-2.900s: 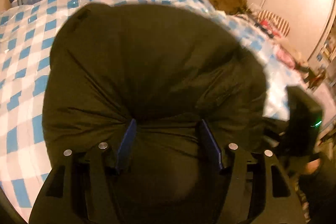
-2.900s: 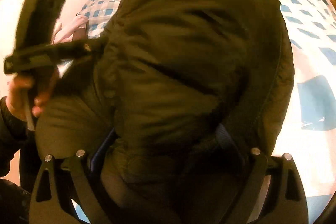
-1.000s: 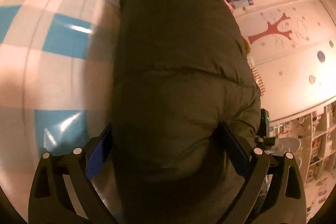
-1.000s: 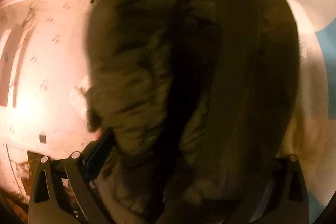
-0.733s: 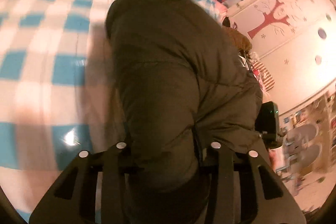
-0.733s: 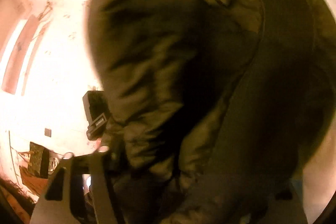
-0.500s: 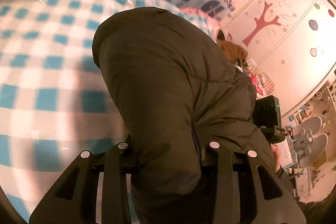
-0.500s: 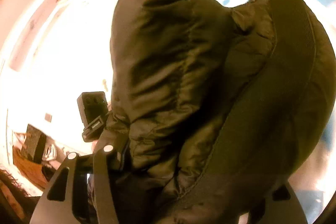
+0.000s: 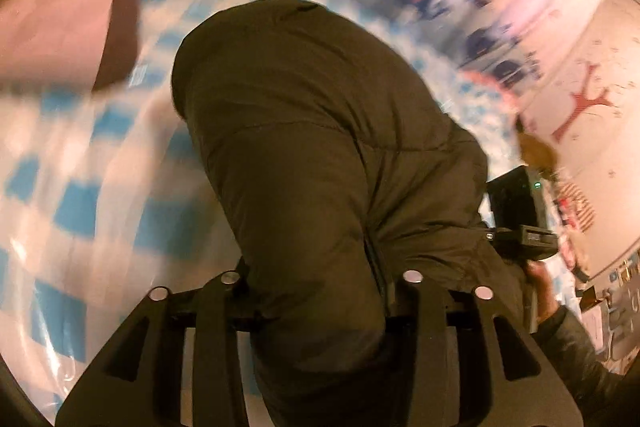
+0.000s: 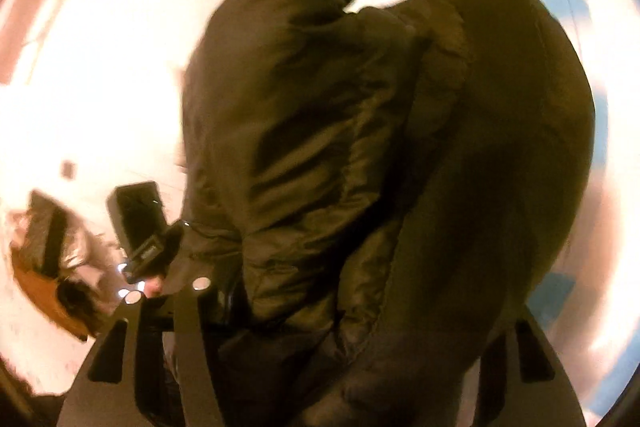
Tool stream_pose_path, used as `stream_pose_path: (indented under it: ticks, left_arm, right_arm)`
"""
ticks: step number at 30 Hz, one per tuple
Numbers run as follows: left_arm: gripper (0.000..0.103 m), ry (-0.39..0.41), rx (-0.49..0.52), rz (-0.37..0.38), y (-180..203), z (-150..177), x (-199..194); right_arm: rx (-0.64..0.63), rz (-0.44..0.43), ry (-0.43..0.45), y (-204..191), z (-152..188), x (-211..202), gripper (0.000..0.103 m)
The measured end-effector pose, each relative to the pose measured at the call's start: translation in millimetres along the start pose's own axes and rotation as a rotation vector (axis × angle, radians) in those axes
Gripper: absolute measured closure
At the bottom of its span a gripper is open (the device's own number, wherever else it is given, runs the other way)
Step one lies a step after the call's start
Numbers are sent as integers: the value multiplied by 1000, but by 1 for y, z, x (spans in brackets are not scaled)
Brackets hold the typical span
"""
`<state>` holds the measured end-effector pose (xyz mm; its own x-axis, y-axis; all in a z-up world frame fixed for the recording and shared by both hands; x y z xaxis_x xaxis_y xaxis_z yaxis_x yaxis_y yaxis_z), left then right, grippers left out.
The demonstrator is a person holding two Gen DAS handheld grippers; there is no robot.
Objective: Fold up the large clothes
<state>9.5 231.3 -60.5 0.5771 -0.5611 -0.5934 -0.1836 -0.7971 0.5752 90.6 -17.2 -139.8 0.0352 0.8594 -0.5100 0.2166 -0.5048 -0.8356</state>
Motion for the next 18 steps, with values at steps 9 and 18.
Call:
stream_pose_path:
  ticks: [9,18]
  left_arm:
    - [48,48,-16,55,-30,9,4]
    - [25,13,38,-48,-37,-26,-11]
  right_arm:
    - [50,76,-1,17,18,-13,25]
    - [-3,266,278,-12,-11,-104,17]
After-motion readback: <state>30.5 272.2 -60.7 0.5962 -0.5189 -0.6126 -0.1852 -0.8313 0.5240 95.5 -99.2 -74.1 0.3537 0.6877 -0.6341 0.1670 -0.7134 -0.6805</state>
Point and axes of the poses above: each gripper's, at about its wrist camera, not at the fingertips, and x roughly the way its jaws point, y to its right, z to its underside, the point moved 3 cm from there along x, roughly the way its jaws point, and after that the axes turned 11 degrees about z, right-handed, at the moved point
